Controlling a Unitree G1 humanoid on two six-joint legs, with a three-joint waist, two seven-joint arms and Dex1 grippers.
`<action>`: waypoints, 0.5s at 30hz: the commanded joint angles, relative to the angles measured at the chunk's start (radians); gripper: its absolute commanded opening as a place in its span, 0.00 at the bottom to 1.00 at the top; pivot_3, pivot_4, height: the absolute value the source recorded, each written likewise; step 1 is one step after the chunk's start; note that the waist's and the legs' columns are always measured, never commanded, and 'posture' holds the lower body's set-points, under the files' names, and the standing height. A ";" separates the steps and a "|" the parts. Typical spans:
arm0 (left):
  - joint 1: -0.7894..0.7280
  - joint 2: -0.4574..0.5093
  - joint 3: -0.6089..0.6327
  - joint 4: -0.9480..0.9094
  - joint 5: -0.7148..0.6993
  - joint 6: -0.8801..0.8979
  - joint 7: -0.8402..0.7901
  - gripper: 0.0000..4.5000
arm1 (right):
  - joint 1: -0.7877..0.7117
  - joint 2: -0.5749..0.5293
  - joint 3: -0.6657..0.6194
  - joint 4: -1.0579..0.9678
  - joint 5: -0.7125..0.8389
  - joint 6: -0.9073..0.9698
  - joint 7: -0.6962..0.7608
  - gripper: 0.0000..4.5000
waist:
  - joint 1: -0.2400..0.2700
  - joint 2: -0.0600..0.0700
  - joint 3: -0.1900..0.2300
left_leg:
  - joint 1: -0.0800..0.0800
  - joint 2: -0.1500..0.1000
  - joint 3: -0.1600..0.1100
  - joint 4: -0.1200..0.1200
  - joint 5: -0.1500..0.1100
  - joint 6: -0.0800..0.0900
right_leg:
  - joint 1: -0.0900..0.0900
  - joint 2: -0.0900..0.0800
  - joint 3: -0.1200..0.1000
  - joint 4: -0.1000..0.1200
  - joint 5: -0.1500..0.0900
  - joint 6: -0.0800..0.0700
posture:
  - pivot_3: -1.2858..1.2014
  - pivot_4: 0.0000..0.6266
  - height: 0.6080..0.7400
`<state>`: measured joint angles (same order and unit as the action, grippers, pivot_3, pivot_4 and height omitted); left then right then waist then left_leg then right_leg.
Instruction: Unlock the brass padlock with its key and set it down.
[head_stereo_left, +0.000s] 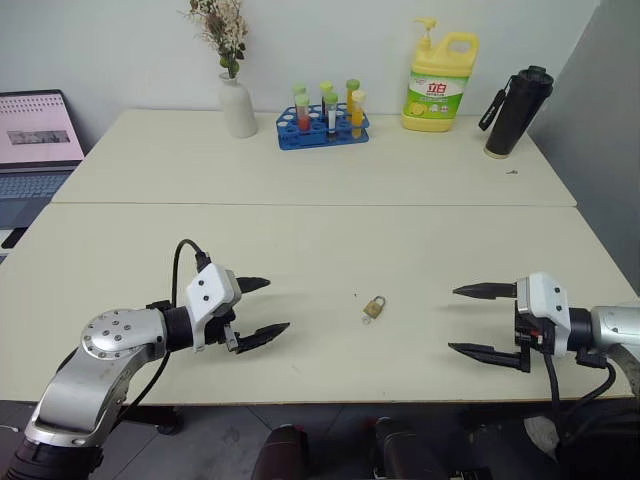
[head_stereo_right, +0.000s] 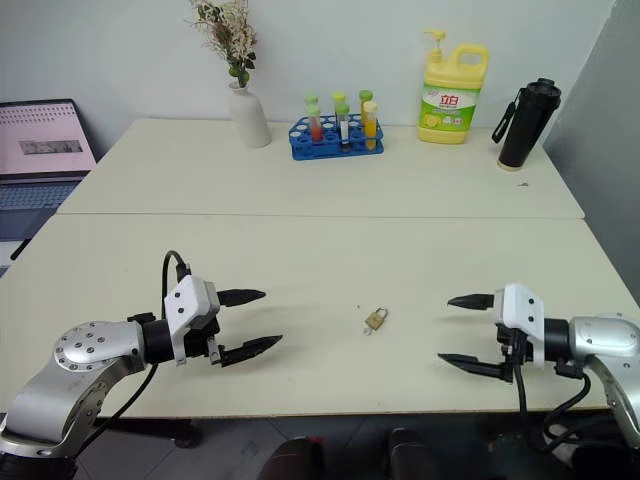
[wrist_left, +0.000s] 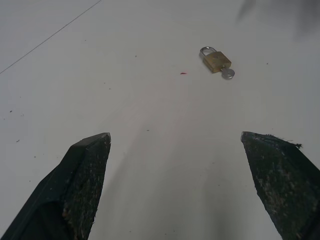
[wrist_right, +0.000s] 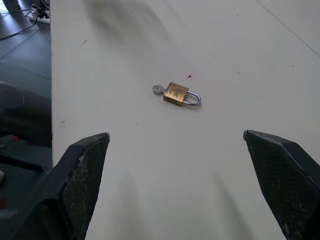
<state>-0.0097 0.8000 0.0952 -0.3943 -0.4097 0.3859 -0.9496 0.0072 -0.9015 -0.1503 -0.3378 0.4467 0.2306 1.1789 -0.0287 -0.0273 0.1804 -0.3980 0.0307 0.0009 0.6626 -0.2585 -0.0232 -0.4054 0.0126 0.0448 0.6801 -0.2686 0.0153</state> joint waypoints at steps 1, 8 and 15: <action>-0.005 -0.006 0.020 -0.040 -0.030 -0.009 -0.006 0.97 | -0.020 0.001 0.005 -0.004 -0.007 -0.019 -0.001 1.00 | 0.000 0.000 0.000 | 0.000 0.000 0.000 0.000 0.000 0.000 | 0.000 0.000 0.000 0.000 0.000 0.000 | 0.52 0.24 1.00; -0.001 0.009 0.004 -0.054 0.003 -0.019 0.001 0.97 | -0.032 0.001 0.024 0.002 -0.031 0.008 -0.025 1.00 | 0.000 0.000 0.000 | 0.000 0.000 0.000 0.000 0.000 0.000 | 0.000 0.000 0.000 0.000 0.000 0.000 | 0.52 0.24 1.00; 0.001 0.038 -0.029 -0.037 0.062 -0.070 -0.030 0.97 | -0.063 0.027 0.045 0.029 -0.090 -0.041 -0.077 1.00 | 0.000 0.000 0.000 | 0.000 0.000 0.000 0.000 0.000 0.000 | 0.000 0.000 0.000 0.000 0.000 0.000 | 0.52 0.24 1.00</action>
<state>-0.0054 0.8112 0.0722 -0.4201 -0.3714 0.3386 -0.9651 -0.0370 -0.8856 -0.0944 -0.3120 0.3863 0.2344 1.1333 -0.0287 -0.0273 0.1804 -0.3979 0.0305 0.0010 0.6627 -0.2585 -0.0232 -0.4054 0.0126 0.0451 0.6802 -0.2686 0.0153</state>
